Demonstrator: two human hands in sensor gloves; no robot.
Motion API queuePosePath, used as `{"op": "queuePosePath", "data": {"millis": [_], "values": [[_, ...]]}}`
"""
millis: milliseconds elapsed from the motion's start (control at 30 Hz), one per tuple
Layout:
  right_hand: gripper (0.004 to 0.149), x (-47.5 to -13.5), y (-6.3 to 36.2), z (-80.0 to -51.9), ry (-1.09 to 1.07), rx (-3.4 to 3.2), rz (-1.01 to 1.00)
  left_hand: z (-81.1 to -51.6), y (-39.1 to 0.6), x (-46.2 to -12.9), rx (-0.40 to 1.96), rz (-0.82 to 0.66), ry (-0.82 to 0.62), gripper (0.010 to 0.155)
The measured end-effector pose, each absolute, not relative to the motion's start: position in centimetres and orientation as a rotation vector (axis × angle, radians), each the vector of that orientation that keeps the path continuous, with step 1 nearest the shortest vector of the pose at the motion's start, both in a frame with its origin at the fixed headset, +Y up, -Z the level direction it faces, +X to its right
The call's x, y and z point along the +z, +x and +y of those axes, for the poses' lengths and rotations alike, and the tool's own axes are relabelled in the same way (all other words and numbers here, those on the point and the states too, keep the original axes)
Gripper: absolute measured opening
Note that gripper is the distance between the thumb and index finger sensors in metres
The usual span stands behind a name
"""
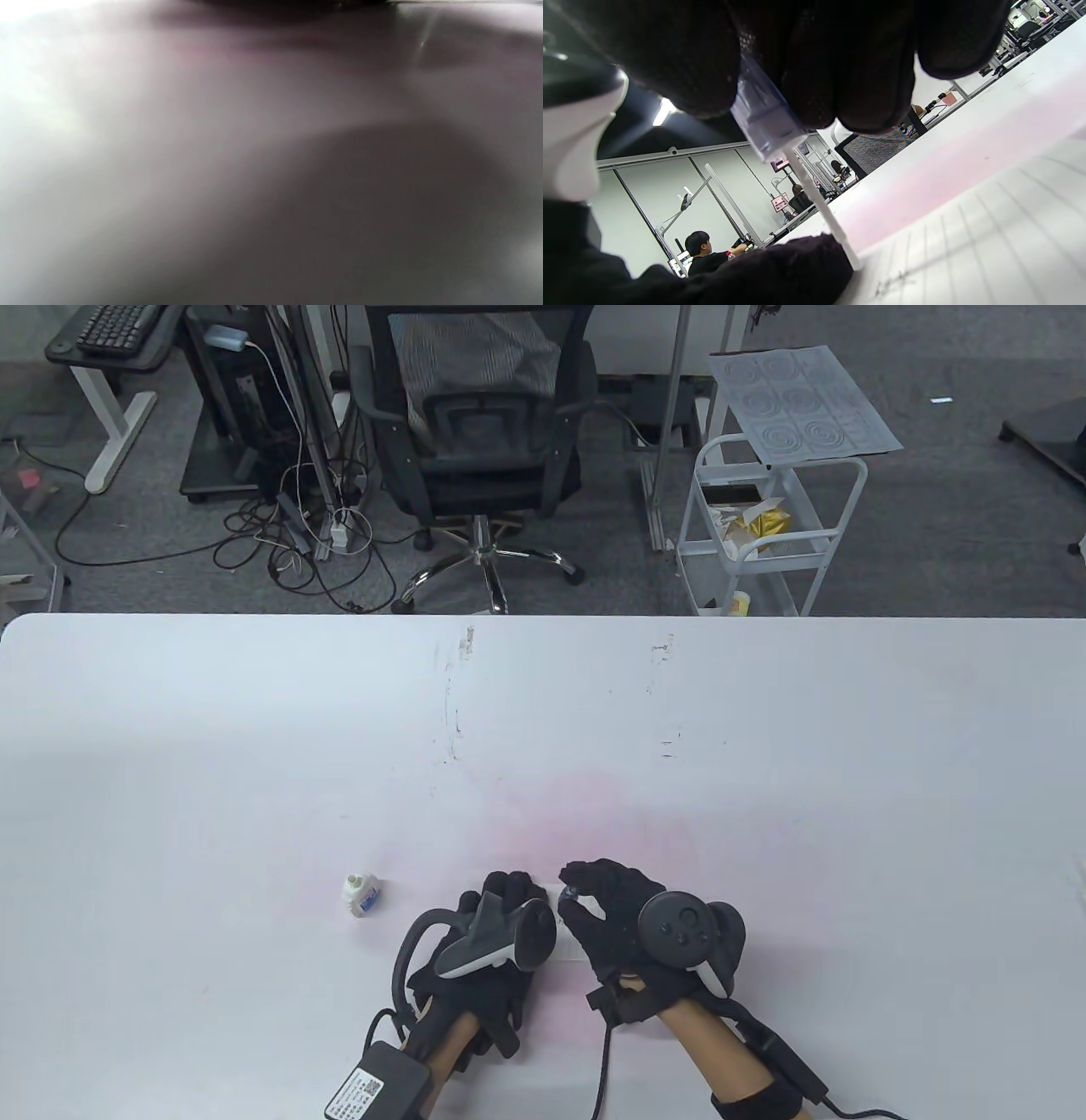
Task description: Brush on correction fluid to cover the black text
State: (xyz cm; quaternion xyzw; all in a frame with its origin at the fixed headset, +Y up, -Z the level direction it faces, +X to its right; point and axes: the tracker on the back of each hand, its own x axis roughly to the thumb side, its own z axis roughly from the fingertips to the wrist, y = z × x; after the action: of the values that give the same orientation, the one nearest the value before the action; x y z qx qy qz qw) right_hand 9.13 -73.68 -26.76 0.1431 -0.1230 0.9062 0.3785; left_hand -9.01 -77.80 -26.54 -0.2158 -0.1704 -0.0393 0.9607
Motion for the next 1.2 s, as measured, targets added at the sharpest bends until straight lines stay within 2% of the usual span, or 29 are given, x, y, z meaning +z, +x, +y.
{"op": "queuePosePath", "data": {"millis": [1200], "values": [[0.047,-27.13,8.74,-73.77,0.386,2.429,-0.290,-77.83,-9.03,-26.53,-0.080,-0.344,-0.441,0.065]]}}
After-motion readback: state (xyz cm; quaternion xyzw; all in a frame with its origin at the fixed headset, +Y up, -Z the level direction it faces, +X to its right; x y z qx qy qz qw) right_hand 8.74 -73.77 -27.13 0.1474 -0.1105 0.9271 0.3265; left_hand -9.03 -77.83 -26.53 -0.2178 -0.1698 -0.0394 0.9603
